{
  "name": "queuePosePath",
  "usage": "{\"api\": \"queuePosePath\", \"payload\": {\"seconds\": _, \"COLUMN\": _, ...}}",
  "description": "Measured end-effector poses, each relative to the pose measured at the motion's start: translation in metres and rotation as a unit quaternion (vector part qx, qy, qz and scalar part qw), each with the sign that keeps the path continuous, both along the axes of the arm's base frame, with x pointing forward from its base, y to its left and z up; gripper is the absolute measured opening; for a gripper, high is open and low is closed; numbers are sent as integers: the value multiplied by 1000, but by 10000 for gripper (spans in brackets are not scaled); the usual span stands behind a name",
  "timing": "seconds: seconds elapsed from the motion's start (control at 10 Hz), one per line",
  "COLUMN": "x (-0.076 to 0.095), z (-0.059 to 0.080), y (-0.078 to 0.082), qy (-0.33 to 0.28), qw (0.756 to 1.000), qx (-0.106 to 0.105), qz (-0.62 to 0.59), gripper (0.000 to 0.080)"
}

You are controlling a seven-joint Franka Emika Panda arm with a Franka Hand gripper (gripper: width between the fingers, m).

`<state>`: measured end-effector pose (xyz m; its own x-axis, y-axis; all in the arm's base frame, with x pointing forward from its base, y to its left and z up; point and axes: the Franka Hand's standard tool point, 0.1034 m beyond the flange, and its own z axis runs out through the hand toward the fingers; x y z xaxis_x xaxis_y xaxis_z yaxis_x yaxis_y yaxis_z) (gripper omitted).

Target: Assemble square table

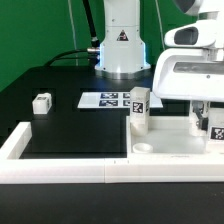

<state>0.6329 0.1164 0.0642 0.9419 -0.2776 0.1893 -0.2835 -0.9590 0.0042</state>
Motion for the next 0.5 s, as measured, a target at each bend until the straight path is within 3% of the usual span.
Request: {"api": "queuePosePath", "payload": {"seconds": 0.5, "x": -2, "z": 0, "y": -16, "qy": 16, "qw": 993, "qx": 12, "qz": -114, "gripper": 290}}
